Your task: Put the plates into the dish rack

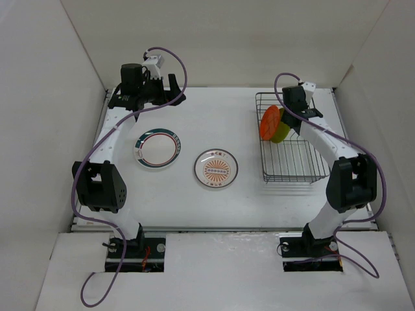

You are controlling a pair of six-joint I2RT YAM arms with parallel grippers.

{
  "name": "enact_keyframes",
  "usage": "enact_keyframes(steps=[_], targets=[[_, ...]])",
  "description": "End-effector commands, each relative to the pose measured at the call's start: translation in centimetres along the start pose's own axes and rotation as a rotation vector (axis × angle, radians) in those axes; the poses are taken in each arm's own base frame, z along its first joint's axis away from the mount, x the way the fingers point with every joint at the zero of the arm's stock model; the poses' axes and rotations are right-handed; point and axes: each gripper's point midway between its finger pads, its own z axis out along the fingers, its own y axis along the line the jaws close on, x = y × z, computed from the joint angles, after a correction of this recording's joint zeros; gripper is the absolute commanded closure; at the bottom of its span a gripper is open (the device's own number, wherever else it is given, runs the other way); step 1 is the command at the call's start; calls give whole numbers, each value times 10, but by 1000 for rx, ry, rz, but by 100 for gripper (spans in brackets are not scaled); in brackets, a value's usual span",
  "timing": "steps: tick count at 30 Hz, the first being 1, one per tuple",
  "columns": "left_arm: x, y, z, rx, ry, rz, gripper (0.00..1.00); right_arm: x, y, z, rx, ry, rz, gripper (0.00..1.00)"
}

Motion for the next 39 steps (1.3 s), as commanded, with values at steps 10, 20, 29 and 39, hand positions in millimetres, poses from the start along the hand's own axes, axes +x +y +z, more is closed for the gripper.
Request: enact_keyframes(steps=[10, 20, 29, 39], targets=[[-27, -13, -23, 8, -80, 71, 0, -44, 20, 11, -72, -98, -25, 64], [-23, -14, -22, 16, -70, 67, 0, -90, 30, -4, -119, -190, -59, 58], [-22, -6, -19, -20, -62, 79, 0, -106, 39, -34, -239, -206, -58, 39], [28, 117, -34, -267, 123, 30, 0, -74, 83, -192, -793, -316, -192, 25]])
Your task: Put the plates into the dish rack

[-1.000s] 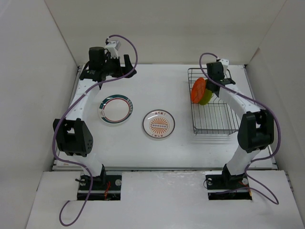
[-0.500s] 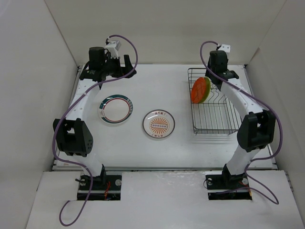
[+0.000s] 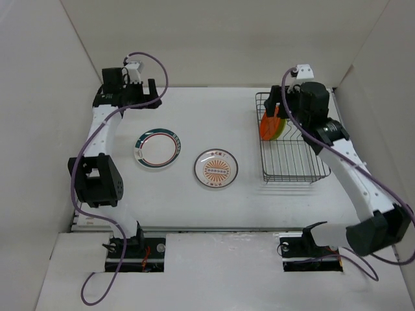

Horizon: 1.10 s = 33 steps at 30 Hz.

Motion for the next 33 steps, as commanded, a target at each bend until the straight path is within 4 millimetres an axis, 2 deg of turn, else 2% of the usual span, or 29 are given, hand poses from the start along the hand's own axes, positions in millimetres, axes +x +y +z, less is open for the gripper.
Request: enact_keyframes(steps=[1, 2, 3, 4, 5, 7, 9, 10, 13, 16, 22, 23, 25, 26, 28, 33], targets=[[26, 54, -14, -113, 84, 1, 0, -13, 63, -41, -302, -78, -49, 21], [44, 63, -15, -124, 122, -17, 0, -6, 71, -46, -339, -72, -44, 21], [52, 66, -21, -122, 140, -26, 0, -8, 78, -59, -379, -87, -48, 20], [59, 77, -29, -141, 152, -31, 0, -6, 93, -69, -456, -90, -56, 20], [77, 83, -29, -140, 189, -12, 0, -6, 100, -76, -495, -98, -61, 20], [98, 85, -32, -134, 250, -8, 0, 1, 110, -87, -567, -103, -77, 20], [116, 91, -32, -131, 294, -9, 0, 10, 131, -101, -690, -90, -105, 19], [132, 98, -33, -116, 333, -41, 2, 13, 141, -109, -754, -85, -124, 19], [154, 99, -25, -55, 384, -100, 2, 18, 149, -121, -813, -87, -133, 17], [166, 94, -19, 6, 411, -152, 8, 19, 160, -132, -859, -89, -143, 17], [197, 97, -2, 42, 483, -222, 17, 24, 160, -143, -863, -75, -162, 16], [196, 96, -2, 51, 480, -225, 24, 26, 158, -141, -851, -67, -161, 16], [205, 96, 3, 66, 498, -243, 29, 27, 156, -146, -852, -75, -161, 16], [200, 94, 4, 78, 485, -242, 34, 26, 155, -145, -843, -76, -160, 16], [211, 91, 8, 106, 510, -273, 44, 33, 154, -143, -842, -73, -169, 16], [223, 91, 13, 122, 542, -302, 65, 37, 153, -143, -842, -71, -169, 16]])
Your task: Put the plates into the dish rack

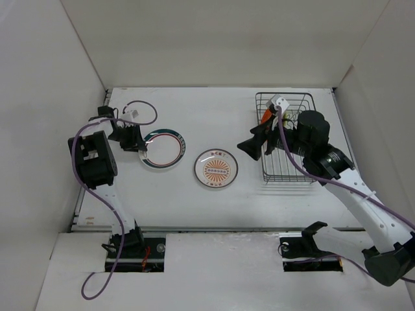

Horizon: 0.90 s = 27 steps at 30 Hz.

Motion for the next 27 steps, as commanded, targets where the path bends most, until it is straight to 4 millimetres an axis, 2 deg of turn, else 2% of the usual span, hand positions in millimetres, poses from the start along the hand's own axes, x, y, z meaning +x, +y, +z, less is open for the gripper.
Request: enact_keyframes(steps=[1, 5, 7, 11, 13, 17, 18, 19, 20, 22, 23, 24, 25, 26, 27], targets=[[3, -6, 2, 45, 20, -7, 69, -6, 5, -1, -18, -34, -39, 16], [3, -5, 5, 45, 20, -18, 87, -3, 8, 0, -27, -30, -21, 16], [5, -5, 8, 59, 25, -24, 100, 0, 7, 2, -27, -29, -21, 16], [-8, -19, 5, 135, -4, -27, 100, 12, 2, 9, -18, -23, 14, 16], [-16, -37, -5, 213, -26, -27, 100, 19, -2, 14, -5, -16, 27, 16], [-54, -62, -44, 237, -131, 35, 100, 27, -5, 26, -12, 0, 41, 16], [-67, -69, -55, 238, -168, 60, 100, 24, -4, 27, -13, -12, 46, 16], [-88, -89, -87, 239, -251, 124, 100, 25, -5, 34, -28, -20, 52, 16], [-88, -90, -88, 239, -252, 125, 100, 25, -5, 34, -28, -20, 52, 16], [-96, -104, -106, 257, -288, 159, 100, 21, 3, 40, -82, -40, 47, 16], [-97, -118, -114, 274, -301, 221, 100, 23, 4, 46, -99, -37, 57, 16], [-88, -133, -113, 320, -264, 233, 100, 17, 9, 48, -133, -48, 48, 16], [-88, -147, -121, 337, -267, 274, 100, 10, 14, 52, -156, -70, 42, 16], [-83, -157, -123, 364, -254, 292, 100, 10, 16, 61, -169, -66, 41, 16], [-74, -175, -131, 425, -244, 304, 100, 7, 14, 66, -171, -74, 37, 16]])
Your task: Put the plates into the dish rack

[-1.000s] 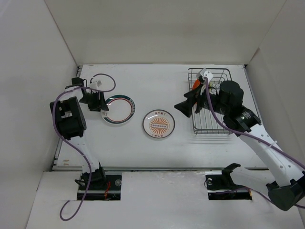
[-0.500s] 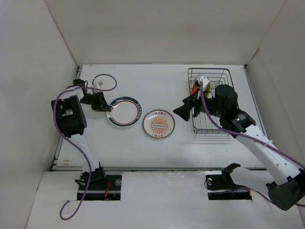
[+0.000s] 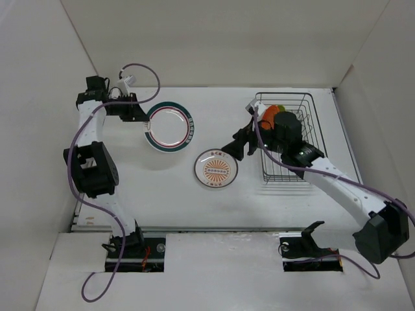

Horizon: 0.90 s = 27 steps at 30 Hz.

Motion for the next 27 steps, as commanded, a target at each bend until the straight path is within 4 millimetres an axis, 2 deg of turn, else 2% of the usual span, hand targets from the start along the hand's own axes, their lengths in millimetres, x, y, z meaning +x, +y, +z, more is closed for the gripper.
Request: enact_keyframes(steps=[1, 2, 4, 8, 9, 11, 17, 23, 24, 27], targets=[[-8, -103, -26, 248, -20, 153, 100, -40, 24, 18, -114, -114, -67, 16], [-6, -113, -27, 275, -14, 172, 100, -53, 25, 22, -119, -140, -82, 16], [-3, -142, -30, 334, -16, 216, 100, -52, 20, 39, -126, -130, -79, 16], [6, -172, -29, 393, 2, 280, 100, -71, 11, 60, -120, -147, -96, 16], [9, -178, -31, 400, 7, 295, 100, -77, 15, 64, -130, -155, -103, 16], [9, -186, -32, 408, 7, 312, 100, -77, 3, 73, -86, -155, -102, 16], [11, -196, -38, 413, -1, 336, 100, -77, -7, 79, -45, -160, -97, 16], [12, -203, -41, 445, -11, 335, 100, -54, -9, 96, -96, -98, -67, 17], [12, -205, -44, 444, -16, 342, 100, -44, -13, 103, -93, -75, -43, 17], [11, -207, -44, 455, -22, 352, 100, -35, -14, 111, -116, -49, -22, 27]])
